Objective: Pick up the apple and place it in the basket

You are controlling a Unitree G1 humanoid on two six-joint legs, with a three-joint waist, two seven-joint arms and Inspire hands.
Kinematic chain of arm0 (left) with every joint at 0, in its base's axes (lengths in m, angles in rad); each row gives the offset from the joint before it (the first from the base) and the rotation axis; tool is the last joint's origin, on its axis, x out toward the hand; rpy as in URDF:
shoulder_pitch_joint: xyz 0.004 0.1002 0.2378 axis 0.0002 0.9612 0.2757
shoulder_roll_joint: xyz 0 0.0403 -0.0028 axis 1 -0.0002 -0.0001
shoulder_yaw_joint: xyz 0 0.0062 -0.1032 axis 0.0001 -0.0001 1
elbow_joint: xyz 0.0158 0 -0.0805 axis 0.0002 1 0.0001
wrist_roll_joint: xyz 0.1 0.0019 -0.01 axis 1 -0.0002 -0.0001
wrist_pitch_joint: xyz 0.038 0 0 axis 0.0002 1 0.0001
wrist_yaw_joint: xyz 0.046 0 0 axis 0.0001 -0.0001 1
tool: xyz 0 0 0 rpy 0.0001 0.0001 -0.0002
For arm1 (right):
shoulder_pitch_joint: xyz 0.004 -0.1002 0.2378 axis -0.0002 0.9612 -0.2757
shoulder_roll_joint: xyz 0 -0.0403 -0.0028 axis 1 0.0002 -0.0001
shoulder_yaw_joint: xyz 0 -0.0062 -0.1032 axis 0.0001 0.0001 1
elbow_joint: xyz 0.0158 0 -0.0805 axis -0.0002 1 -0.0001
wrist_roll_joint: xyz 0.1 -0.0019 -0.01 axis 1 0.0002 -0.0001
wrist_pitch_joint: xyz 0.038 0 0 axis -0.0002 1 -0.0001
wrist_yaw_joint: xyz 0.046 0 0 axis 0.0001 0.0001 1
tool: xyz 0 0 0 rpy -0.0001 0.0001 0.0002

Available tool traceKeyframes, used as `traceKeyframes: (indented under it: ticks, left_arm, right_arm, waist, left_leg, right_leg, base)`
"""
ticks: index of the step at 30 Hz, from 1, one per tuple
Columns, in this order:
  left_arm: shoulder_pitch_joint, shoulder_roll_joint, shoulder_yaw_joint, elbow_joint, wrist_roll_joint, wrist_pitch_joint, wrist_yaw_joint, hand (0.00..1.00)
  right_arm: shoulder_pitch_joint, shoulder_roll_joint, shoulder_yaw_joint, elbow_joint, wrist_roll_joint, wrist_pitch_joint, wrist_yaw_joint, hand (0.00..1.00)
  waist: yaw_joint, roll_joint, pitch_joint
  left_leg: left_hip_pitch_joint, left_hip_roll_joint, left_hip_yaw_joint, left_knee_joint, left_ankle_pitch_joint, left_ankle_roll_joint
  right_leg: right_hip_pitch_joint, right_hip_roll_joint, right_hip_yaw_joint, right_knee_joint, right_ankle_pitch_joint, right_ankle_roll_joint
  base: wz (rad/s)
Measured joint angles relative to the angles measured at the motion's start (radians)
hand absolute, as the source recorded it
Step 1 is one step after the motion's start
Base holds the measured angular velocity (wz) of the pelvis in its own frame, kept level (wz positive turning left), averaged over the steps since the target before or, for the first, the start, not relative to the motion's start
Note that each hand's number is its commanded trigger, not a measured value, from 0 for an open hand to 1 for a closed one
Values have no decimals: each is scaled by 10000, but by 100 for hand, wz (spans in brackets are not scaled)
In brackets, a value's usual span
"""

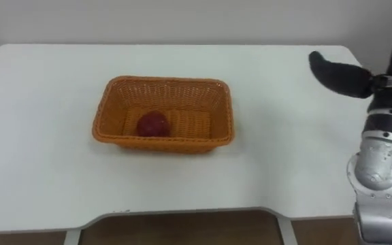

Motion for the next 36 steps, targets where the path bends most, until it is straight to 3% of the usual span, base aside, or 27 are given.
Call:
traceKeyframes:
  ticks: [6,10,12,14,17,21,24,26,36]
  left_arm:
    - [249,-48,235,-294,-99,4,296,0]
    - [352,-46,452,-280,-403,104,735,0]
    - [421,-127,775,-270,-414,175,800,0]
    - [449,-268,1053,-278,-474,313,842,0]
    - [425,-279,1160,-286,-476,488,844,0]
    - [370,-302,1105,-468,-502,540,829,0]
    - [261,-319,1127,-454,-516,565,822,0]
    - [238,-355,1125,-454,-472,670,820,0]
    - [156,-601,937,-396,-453,828,599,0]
  right_arm:
    - [752,-67,-1028,1458,1294,1,-1468,0]
    - [1701,-64,-1224,3943,2702,50,-2207,0]
    - [2027,-26,-1319,5272,3667,267,-2254,0]
    - [2234,64,-1614,6738,4583,615,-2368,0]
    - [2460,284,-1625,8428,5169,806,-2332,0]
    - [2575,689,-1487,10000,5901,918,-2267,0]
    - [2560,1128,-1458,11329,5912,1072,-1593,0]
    - [2562,1347,-1246,11826,5911,1385,-1026,0]
    - [2245,1691,782,13001,4920,1995,2138,0]
  waist:
    - [-205,-102,-49]
    - [-417,-86,-52]
    - [-478,-88,-45]
    - [-540,85,-91]
    - [-630,203,-86]
    - [-632,188,-84]
    - [-561,177,-54]
    - [-499,190,-43]
    - [-381,277,-22]
  left_leg:
    - [73,18,101,-5,-1,0]
    - [2,21,81,-36,-20,12]
    - [2,19,90,-42,-20,14]
    - [-2,9,139,-49,-21,19]
    - [-20,16,158,-44,-19,16]
    - [50,13,157,-86,-16,10]
    - [60,18,249,-139,-16,12]
    - [-3,24,380,-165,-13,16]
    - [47,36,395,-203,-47,23]
  right_leg:
    - [4,2,19,0,0,0]
    - [-14,3,75,36,1,-1]
    - [-10,-25,84,48,0,-1]
    - [-14,0,162,60,1,-1]
    - [-103,28,250,57,-4,-7]
    - [-51,39,291,6,-8,-8]
    - [-113,37,309,7,-12,-1]
    - [-297,36,389,27,-12,-1]
    - [-217,56,396,2,6,12]
  base:
    - [-1]
    - [-2]
    - [-3]
    - [-11]
    - [-2]
    - [-1]
    - [-9]
    - [-19]
    - [-2]
